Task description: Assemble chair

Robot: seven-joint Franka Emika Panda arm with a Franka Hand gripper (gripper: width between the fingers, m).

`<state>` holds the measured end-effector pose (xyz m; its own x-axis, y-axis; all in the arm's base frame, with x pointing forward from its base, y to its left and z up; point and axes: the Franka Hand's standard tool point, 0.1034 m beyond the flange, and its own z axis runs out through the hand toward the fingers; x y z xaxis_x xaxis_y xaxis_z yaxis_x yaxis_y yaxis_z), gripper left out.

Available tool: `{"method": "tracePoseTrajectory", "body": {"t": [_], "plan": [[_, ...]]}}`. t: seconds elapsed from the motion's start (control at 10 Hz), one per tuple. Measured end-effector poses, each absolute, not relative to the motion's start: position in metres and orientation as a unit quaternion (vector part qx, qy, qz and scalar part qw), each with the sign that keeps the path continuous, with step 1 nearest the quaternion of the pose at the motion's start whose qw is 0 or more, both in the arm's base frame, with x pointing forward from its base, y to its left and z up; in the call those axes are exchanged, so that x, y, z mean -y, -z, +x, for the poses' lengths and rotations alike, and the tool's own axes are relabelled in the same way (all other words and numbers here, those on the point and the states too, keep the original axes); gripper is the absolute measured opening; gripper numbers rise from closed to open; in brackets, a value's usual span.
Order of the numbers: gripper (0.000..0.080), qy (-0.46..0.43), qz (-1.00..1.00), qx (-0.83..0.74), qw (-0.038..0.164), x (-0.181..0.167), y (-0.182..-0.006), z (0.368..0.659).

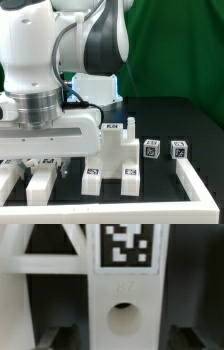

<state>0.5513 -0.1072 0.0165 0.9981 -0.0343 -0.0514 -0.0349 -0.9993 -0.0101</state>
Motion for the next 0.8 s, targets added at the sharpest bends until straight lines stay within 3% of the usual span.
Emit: {"method": "tracePoseTrajectory", "body": {"t": [0.1, 0.2, 0.8], "plan": [[0.0354, -0.025, -1.000, -0.017, 0.005, 0.1072, -0.0166, 0.5515], [0.0284, -0.025, -1.000, -0.017, 0.005, 0.1072, -0.0166, 0.5515], [0.0284, -0.025, -1.000, -0.018, 0.006, 0.1077, -0.0179, 0.5519]]}}
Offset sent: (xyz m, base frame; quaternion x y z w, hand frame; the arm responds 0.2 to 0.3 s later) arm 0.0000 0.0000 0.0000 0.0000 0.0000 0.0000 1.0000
